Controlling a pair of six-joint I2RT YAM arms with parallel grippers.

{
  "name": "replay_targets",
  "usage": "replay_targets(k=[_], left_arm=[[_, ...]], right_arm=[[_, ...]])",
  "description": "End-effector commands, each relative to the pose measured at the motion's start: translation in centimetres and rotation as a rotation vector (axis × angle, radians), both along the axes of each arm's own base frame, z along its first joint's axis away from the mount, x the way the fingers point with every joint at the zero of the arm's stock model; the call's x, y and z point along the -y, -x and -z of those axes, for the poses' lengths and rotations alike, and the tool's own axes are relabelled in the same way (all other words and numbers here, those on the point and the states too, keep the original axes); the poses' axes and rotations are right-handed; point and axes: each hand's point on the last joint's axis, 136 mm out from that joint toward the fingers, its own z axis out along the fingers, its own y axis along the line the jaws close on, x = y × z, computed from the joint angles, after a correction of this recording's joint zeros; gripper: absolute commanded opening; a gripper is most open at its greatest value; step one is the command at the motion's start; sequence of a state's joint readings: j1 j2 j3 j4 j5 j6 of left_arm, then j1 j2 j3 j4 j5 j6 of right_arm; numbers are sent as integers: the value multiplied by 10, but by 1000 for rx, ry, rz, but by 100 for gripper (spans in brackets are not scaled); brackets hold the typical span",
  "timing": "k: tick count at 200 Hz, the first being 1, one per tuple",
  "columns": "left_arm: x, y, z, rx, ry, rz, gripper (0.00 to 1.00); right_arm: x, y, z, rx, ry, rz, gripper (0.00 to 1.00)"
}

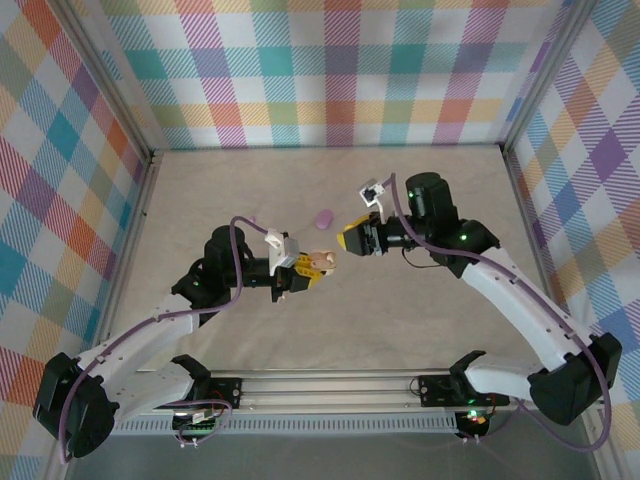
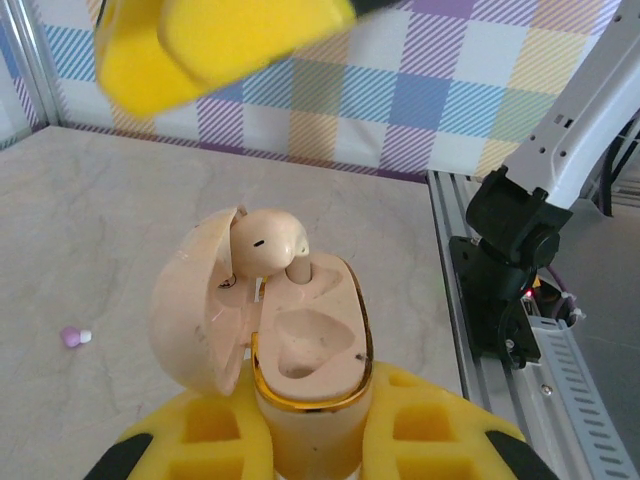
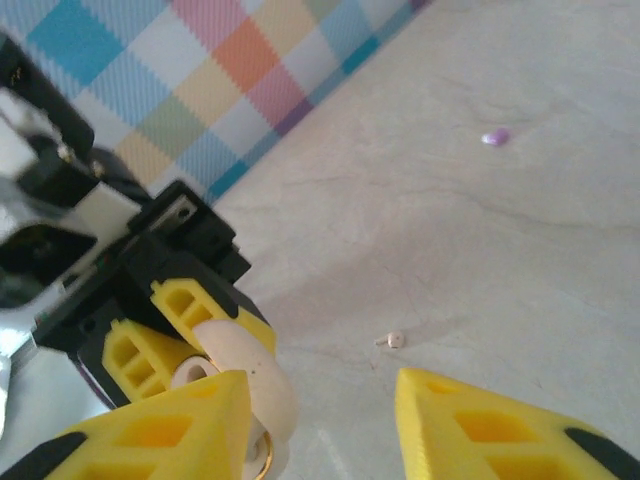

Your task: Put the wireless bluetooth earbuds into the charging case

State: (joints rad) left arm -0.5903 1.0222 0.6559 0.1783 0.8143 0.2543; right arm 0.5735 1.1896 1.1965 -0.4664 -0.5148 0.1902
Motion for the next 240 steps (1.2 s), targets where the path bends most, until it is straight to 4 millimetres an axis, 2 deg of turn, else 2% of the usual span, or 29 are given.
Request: replay_targets(k=[1,68,155,194,240], left_arm=[[0,-4,5,-19,-12,-18,0],[1,-8,7,-36,-16,-28,0],[0,-7,7,-37,-17,-29,0],[1,-7,7,-38,-19,-29,0],[1,-7,7,-37,-16,-23,0]], right_arm=[[11,0,-5,-78,62,140,40],[-17,24,9,-136,196,105,42],[-21,28,12,-116,293,127,37],[-25,34,12,-125,322,125,31],[-27,36,19,-131,361,130,31]])
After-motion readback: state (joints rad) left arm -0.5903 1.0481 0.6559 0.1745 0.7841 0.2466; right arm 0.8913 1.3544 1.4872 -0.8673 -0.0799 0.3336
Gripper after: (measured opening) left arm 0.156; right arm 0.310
